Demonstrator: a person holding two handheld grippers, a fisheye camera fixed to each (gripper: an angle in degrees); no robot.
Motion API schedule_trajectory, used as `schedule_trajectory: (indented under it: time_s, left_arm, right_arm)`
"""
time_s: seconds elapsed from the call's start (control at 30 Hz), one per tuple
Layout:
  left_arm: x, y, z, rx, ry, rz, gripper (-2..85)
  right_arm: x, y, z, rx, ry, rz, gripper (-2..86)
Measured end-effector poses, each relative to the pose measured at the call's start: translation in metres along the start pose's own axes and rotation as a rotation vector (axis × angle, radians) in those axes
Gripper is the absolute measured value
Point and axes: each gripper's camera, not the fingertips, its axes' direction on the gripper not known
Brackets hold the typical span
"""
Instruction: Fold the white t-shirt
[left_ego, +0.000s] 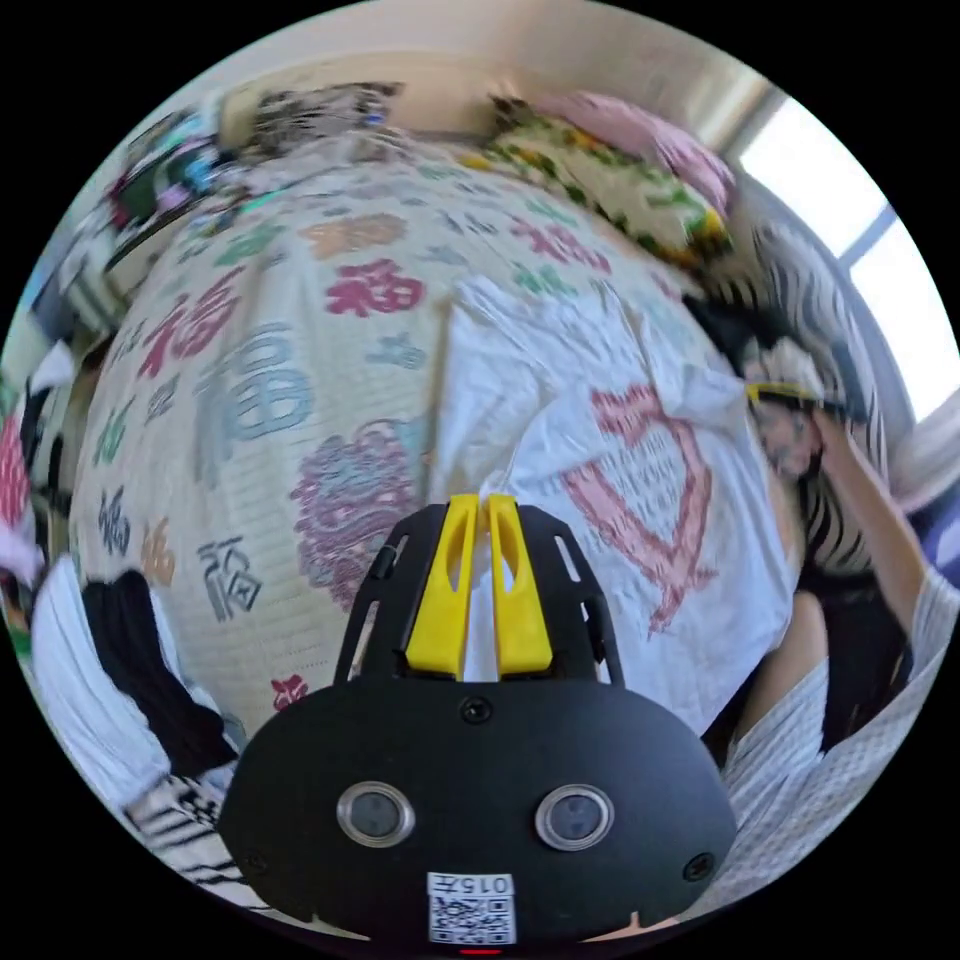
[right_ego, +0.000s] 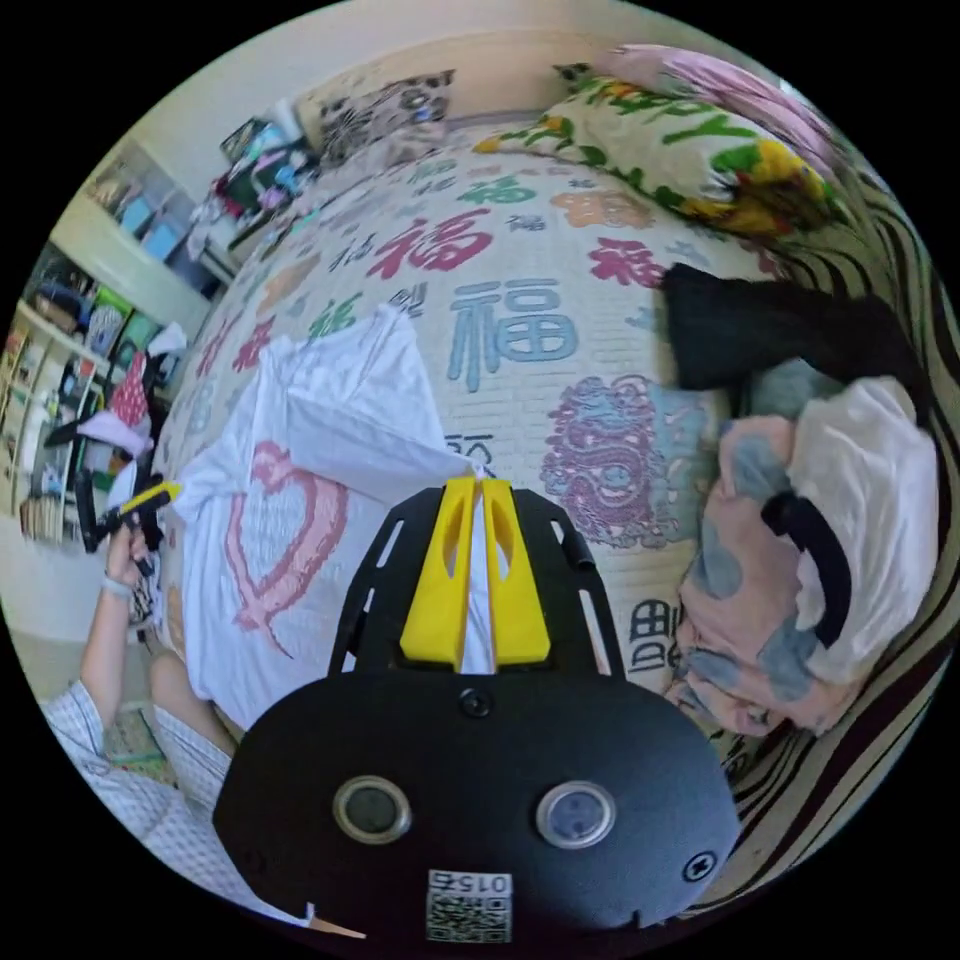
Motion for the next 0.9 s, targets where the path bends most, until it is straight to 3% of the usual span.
schedule_trajectory:
  time_s: [0.13, 0.23, 0.37, 0.47, 0.53, 0.67, 0.77, 0.83, 0.9]
  left_arm:
    - [-0.103, 0.046, -0.029, 0.150, 0.007, -0.411, 2.2]
    - [-0.126, 0.063, -0.038, 0.115, -0.001, -0.479, 5.9]
    - [-0.113, 0.055, -0.062, 0.133, -0.072, -0.342, 7.6]
    - [-0.082, 0.024, -0.072, 0.125, -0.104, -0.113, 9.9]
    - [-0.055, -0.004, -0.056, -0.009, -0.198, 0.081, 11.0]
    - [-0.051, -0.030, -0.038, -0.059, -0.369, 0.176, 10.8]
    - [-0.070, -0.048, -0.032, -0.109, -0.250, 0.140, 9.6]
    - [-0.093, -0.058, -0.019, -0.254, -0.135, 0.077, 7.7]
    - [-0.104, -0.060, -0.030, -0.196, -0.081, 0.072, 3.2]
  right_arm:
    - [0.079, 0.029, -0.006, 0.009, 0.008, 0.357, 0.5]
    - [0.095, 0.042, -0.003, -0.038, 0.172, 0.416, 2.7]
    - [0.082, 0.033, -0.006, -0.012, 0.094, 0.277, 6.0]
    - [0.049, 0.018, -0.003, -0.004, 0.058, 0.140, 6.6]
    - [0.020, 0.012, 0.002, -0.010, 0.009, 0.025, 6.6]
    - [-0.051, 0.015, 0.017, -0.063, -0.129, -0.229, 6.5]
    - [-0.084, 0.027, 0.021, -0.075, -0.169, -0.350, 6.4]
    - [-0.095, 0.036, 0.024, -0.092, -0.177, -0.393, 6.2]
    - [-0.099, 0.045, 0.028, -0.115, -0.186, -0.411, 6.1]
